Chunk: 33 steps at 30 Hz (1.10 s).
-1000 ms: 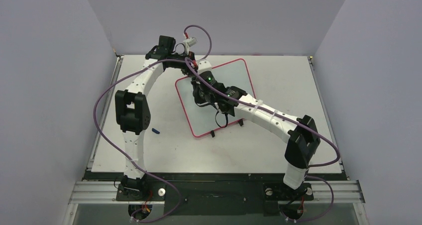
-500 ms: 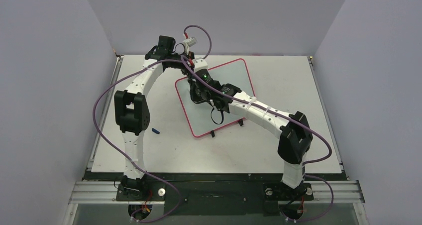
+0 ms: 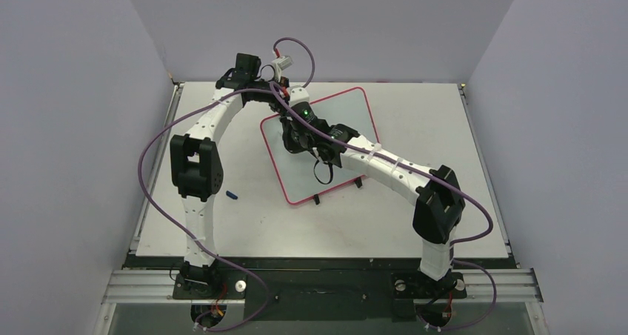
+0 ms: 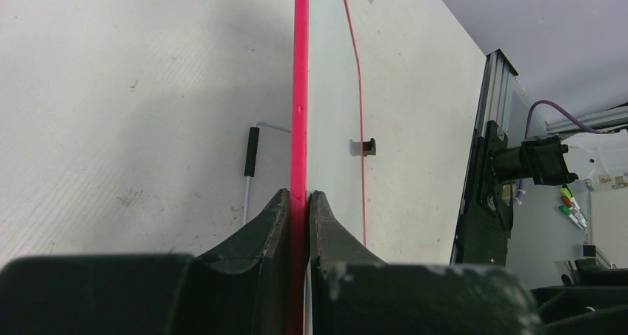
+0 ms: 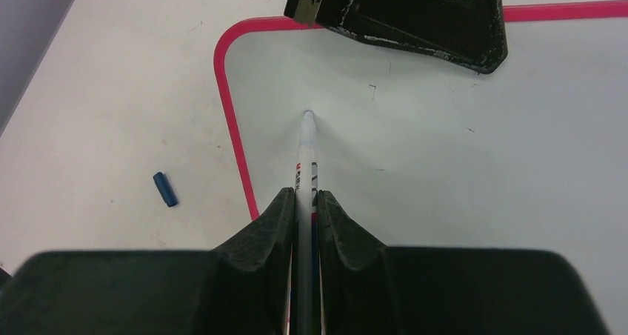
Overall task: Write a sentence on the whiteboard
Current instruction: Write a sentence on the whiteboard, then put down the whiteboard on the whiteboard stand.
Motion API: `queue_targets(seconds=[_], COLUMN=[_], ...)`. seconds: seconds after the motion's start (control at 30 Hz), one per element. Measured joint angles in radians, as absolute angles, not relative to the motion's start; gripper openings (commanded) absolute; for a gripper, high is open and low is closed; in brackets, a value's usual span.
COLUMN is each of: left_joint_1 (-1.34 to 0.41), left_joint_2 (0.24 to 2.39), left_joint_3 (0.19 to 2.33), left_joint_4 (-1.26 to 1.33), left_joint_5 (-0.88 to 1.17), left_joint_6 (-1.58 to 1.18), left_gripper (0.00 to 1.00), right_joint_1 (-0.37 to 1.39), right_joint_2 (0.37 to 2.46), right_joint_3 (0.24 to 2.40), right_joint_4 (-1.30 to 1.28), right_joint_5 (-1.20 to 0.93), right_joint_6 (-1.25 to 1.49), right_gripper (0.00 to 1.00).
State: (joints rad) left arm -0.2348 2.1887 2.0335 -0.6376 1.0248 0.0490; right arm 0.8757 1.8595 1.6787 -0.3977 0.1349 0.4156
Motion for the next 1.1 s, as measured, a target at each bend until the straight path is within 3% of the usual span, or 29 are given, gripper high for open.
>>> queue_targets(seconds=[0.67,1.1], left_joint_1=[-0.235,-0.234], left_joint_2=[2.188,2.184], left_joint_3=[2.03,2.016], left_joint_4=[-0.632,-0.623], left_joint_5=[1.022,1.016], left_joint_6=[0.055,0.056], left_gripper=[0.0,0.0], right_joint_1=[0.886,0.884], right_joint_2=[1.771,1.626], right_joint_3=[1.402,1.396], right_joint_4=[-0.353,-0.342], right_joint_5=[0.117,0.032], right_joint_6=[0.474,0.516], right_gripper=[0.0,0.0])
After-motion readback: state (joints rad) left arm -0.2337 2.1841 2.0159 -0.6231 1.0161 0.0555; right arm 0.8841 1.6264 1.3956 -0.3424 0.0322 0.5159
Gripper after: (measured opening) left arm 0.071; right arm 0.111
